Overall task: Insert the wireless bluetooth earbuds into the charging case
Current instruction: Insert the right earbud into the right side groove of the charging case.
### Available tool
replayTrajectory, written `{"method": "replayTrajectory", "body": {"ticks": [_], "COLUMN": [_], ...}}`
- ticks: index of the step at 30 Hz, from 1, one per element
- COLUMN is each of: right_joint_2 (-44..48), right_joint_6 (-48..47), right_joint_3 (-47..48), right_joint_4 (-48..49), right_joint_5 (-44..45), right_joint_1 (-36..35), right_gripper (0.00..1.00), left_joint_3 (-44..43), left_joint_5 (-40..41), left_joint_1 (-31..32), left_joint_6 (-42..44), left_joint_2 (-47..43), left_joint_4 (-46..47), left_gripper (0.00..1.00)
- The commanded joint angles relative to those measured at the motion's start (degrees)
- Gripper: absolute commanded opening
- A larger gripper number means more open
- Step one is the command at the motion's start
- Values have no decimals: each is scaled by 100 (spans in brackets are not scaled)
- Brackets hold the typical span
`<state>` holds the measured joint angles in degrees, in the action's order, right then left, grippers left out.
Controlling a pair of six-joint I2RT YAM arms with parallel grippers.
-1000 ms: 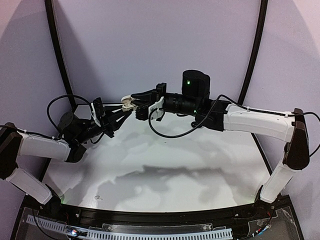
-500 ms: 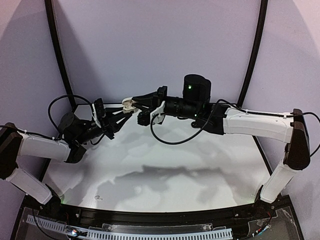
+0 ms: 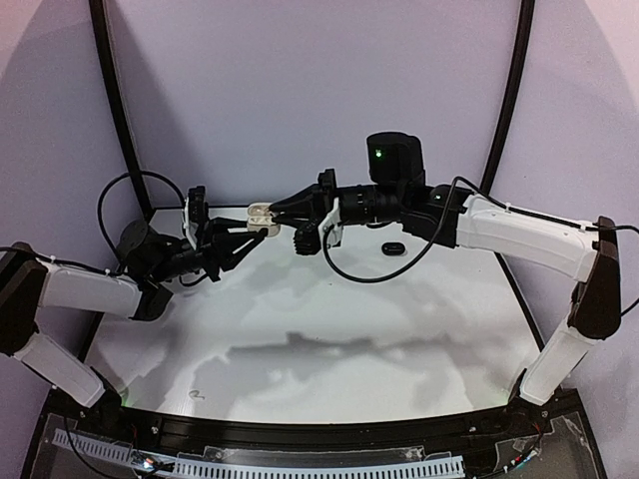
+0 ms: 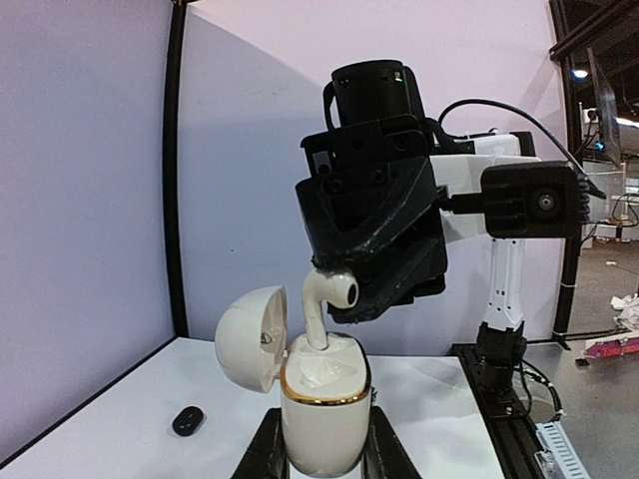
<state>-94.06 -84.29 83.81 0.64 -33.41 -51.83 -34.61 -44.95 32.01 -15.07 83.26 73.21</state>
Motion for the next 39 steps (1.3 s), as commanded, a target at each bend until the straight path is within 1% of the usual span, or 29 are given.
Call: {"method": "replayTrajectory", "body": {"ticks": [1, 3, 12, 14, 16, 19, 24, 26, 29, 33, 37, 39], "right_joint_2": [65, 19, -161, -184, -126, -118, -39, -33, -57, -143, -123, -108], "right_joint_6": [-65, -8, 315, 351, 383, 276, 106, -24, -309, -942, -1259, -1247], "right_joint_3": [92, 106, 242, 208, 28, -108, -80, 34, 187, 414, 343, 286], "right_joint_4": [-615, -557, -748, -739, -503, -350, -711, -1023, -1429, -2062, -2183, -2141], "right_joint_5": [-203, -139, 10, -14, -17, 188, 100, 123, 317, 650, 1007, 965], "right_joint_1": [59, 62, 60, 49, 44, -37, -68, -79, -122, -177, -210, -222], "right_gripper": [0, 0, 0, 0, 0, 0, 0, 0, 0, 0, 0, 0], "left_joint_3": [-293, -308, -233, -232, -230, -218, -190, -187, -202, -217, -221, -228], "left_joint_5": [-224, -305, -149, -56, 14, 36, 74, 108, 71, -134, -159, -136], "left_joint_1": [-75, -51, -25, -15, -19, -19, -28, -36, -57, -63, -63, -63], "left_joint_6": [-183, 103, 989, 1074, 1106, 1112, 1152, 1094, 927, 872, 938, 968], "left_joint_2": [40, 53, -33, -23, -14, -16, -47, -74, -84, -70, -84, -90], "left_joint_4": [2642, 2644, 2571, 2598, 2631, 2639, 2567, 2467, 2436, 2446, 2415, 2408], "left_gripper": [1, 1, 1, 1, 1, 1, 1, 1, 1, 1, 1, 1]}}
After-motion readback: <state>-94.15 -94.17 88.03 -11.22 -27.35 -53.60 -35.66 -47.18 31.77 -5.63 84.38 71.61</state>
